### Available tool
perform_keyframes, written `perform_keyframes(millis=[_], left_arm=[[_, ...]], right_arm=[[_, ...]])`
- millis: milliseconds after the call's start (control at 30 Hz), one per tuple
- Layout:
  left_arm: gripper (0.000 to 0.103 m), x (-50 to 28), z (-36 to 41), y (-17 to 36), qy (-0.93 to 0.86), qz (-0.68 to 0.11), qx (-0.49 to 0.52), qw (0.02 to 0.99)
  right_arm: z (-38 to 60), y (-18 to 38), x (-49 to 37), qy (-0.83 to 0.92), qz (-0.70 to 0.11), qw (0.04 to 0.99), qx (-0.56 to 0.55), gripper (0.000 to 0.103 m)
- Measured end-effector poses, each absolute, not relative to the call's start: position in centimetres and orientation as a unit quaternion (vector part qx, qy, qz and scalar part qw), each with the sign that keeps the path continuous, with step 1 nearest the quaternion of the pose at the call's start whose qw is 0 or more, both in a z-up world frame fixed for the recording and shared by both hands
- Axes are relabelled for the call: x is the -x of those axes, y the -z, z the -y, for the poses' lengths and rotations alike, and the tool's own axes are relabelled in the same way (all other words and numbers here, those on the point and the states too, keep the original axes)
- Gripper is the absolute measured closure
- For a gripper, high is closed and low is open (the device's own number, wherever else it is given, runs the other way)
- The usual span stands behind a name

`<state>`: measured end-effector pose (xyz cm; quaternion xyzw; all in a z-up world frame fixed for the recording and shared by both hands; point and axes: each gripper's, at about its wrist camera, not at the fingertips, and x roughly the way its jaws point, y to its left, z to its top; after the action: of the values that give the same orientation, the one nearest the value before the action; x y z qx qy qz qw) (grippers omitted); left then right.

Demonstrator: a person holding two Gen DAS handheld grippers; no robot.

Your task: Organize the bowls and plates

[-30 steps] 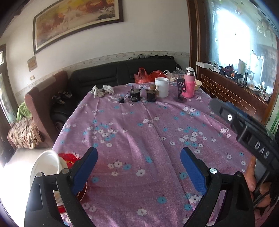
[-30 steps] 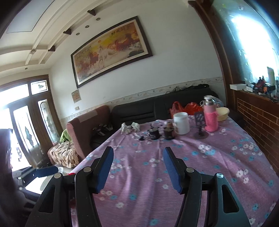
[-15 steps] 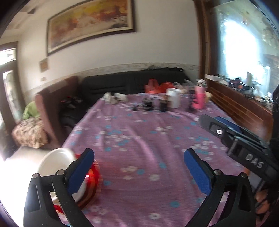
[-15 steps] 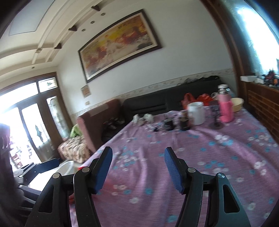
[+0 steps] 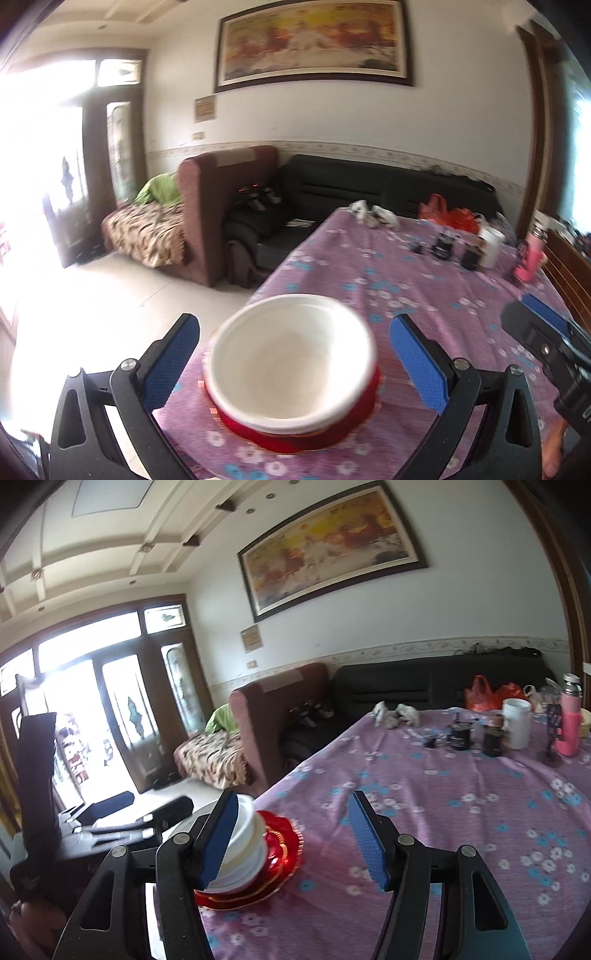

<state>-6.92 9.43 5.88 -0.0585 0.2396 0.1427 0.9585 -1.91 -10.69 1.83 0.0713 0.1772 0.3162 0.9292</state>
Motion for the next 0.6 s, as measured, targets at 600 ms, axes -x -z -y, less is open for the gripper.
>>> perform_keyframes(millis=[600], left_arm=[[0.000,8.3,-14.7,-5.0,-0.182,-0.250,0.108,0.945]], right_arm=[[5.7,0.0,2.5,-0.350,-0.208,0.913,-0.034,0.036]])
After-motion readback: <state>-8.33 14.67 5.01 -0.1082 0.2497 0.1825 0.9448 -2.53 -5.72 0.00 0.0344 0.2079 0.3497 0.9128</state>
